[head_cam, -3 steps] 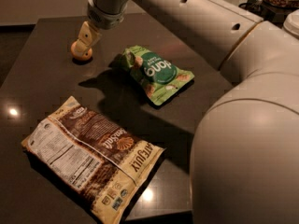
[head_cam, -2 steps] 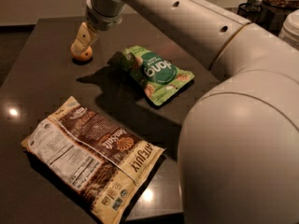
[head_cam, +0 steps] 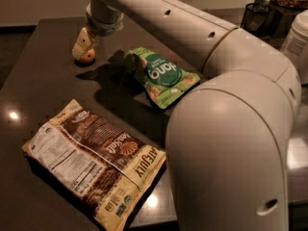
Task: Move orange near green rice chip bag
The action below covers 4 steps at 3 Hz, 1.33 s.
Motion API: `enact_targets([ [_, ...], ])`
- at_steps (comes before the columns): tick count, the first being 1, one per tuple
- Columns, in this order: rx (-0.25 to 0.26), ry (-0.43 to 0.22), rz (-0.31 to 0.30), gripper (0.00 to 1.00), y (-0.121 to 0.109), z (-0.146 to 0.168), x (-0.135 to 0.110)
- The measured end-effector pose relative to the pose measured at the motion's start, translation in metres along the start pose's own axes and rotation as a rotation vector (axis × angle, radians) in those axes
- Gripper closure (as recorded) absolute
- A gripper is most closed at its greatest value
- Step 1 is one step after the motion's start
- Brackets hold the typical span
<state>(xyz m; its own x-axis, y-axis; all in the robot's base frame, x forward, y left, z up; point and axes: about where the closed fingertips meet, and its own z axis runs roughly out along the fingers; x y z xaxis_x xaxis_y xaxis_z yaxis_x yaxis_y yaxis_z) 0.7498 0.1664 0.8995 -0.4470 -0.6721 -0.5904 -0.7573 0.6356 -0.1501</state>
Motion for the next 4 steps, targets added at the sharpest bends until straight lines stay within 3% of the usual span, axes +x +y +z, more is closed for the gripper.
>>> enact_targets([
  [2,-0.028,-0.003,0.021,0.00,-0.004,0.033,-0.003],
  [4,-0.089,-0.006,0.013,0.00,0.011,0.062,-0.012],
])
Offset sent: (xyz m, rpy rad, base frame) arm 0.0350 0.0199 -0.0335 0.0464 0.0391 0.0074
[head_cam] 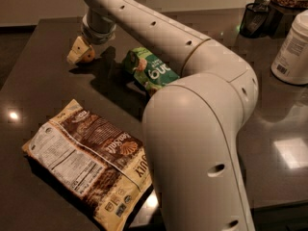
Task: Move orange near green rice chip bag
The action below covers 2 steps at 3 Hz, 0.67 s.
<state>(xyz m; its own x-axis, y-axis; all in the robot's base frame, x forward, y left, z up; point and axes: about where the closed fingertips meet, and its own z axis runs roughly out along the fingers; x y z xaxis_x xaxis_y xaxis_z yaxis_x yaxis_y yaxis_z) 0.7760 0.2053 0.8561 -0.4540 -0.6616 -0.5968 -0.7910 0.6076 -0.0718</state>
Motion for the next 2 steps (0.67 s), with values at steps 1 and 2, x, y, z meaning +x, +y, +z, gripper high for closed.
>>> enact_targets([
  [1,-0.022,0.007,-0.006,0.17,0.0089,0.0060,-0.0028],
  [2,-0.034,0.009,-0.009,0.40,0.0143,0.0083,-0.0052],
])
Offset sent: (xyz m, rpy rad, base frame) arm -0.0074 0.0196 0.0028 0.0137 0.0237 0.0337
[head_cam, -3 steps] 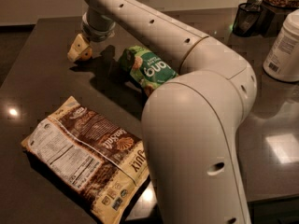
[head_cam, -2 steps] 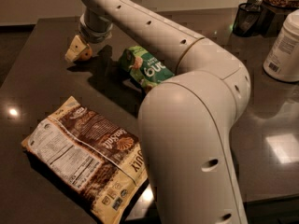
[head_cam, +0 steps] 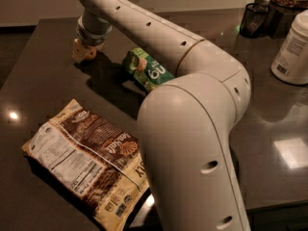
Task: Move orange near green rice chip bag
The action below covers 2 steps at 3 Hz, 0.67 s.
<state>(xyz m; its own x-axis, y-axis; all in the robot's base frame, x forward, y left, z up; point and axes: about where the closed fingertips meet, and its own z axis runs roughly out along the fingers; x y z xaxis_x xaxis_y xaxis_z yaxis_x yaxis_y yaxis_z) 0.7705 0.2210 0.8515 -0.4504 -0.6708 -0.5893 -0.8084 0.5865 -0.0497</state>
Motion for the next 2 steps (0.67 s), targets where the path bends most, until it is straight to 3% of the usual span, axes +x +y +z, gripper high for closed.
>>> enact_targets([
  [2,0.016,0.042,-0.014,0.87,0.008,-0.014,-0.006],
])
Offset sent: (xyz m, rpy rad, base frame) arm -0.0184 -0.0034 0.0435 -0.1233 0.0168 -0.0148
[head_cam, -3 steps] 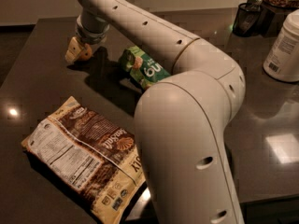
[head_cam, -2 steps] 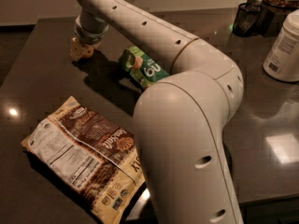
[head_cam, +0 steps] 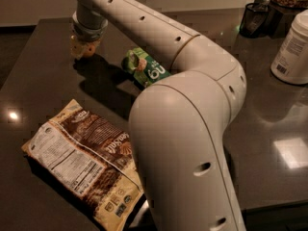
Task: Move orange near green rice chip bag
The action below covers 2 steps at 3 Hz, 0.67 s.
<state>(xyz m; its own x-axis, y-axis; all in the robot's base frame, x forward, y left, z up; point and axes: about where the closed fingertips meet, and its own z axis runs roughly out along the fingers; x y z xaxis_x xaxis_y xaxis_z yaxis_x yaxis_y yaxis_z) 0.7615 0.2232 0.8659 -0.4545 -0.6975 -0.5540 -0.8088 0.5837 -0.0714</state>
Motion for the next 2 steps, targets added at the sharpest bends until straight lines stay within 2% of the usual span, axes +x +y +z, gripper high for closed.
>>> enact_targets([
  [1,0.022,0.064,0.000,1.00,0.004,-0.016,0.001],
  [2,0.043,0.128,0.011,1.00,0.009,-0.031,0.007],
])
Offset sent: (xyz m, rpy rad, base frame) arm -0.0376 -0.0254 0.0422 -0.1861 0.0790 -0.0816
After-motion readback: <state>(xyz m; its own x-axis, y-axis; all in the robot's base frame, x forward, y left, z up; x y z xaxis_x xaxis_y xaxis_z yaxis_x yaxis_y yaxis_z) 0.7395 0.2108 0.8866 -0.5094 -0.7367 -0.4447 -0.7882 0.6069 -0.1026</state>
